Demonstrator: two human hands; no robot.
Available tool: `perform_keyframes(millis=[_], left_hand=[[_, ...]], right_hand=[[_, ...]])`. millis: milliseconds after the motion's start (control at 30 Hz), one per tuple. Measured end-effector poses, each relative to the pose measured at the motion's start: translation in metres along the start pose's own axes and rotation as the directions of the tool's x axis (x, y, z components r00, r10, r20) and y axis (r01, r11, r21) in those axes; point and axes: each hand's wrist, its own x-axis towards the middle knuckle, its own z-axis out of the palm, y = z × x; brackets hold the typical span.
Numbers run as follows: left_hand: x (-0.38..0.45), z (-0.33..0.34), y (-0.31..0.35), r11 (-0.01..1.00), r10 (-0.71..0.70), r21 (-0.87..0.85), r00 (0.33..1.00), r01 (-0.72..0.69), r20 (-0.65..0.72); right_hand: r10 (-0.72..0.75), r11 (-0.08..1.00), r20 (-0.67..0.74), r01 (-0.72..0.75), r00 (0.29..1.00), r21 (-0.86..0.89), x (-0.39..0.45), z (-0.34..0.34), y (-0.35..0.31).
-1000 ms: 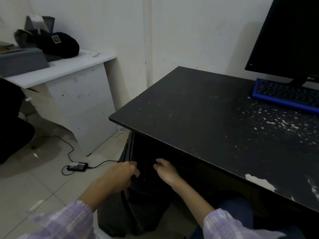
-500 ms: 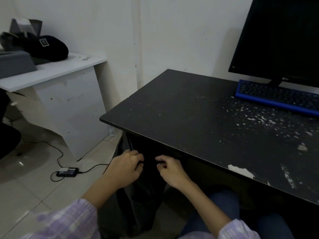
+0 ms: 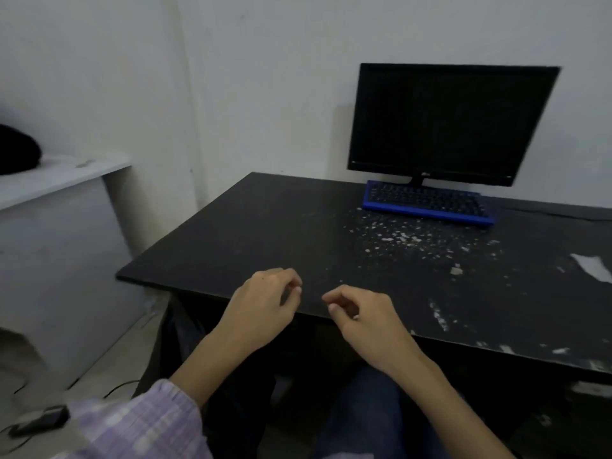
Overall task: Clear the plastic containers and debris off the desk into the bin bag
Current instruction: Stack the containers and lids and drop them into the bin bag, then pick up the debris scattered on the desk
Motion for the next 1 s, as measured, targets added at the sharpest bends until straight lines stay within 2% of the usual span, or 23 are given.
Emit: perform_keyframes(millis=[233, 500, 800, 1000], left_hand=[[0.074, 0.055, 0.076, 0.985, 0.100, -0.150, 0.992, -0.088, 0.079], [0.152, 0.143, 0.161, 0.969, 0.216, -0.158, 0.959, -0.188, 0.183], [0.231, 0.220, 0.234, 0.952, 0.306, -0.138, 0.888, -0.274, 0.343], [0.251, 0.236, 0.236, 0.950, 0.309, -0.150, 0.888, -0.273, 0.342]], right_hand=[[0.164, 0.979, -0.142, -0.179, 0.976, -0.101, -0.004, -0.071, 0.059], [0.354, 0.869, -0.373, -0.449, 0.858, -0.208, 0.013, -0.152, 0.154], [0.397, 0.687, -0.586, -0.652, 0.706, -0.320, 0.051, -0.243, 0.259], [0.456, 0.494, -0.654, -0.783, 0.603, -0.378, 0.064, -0.270, 0.294]])
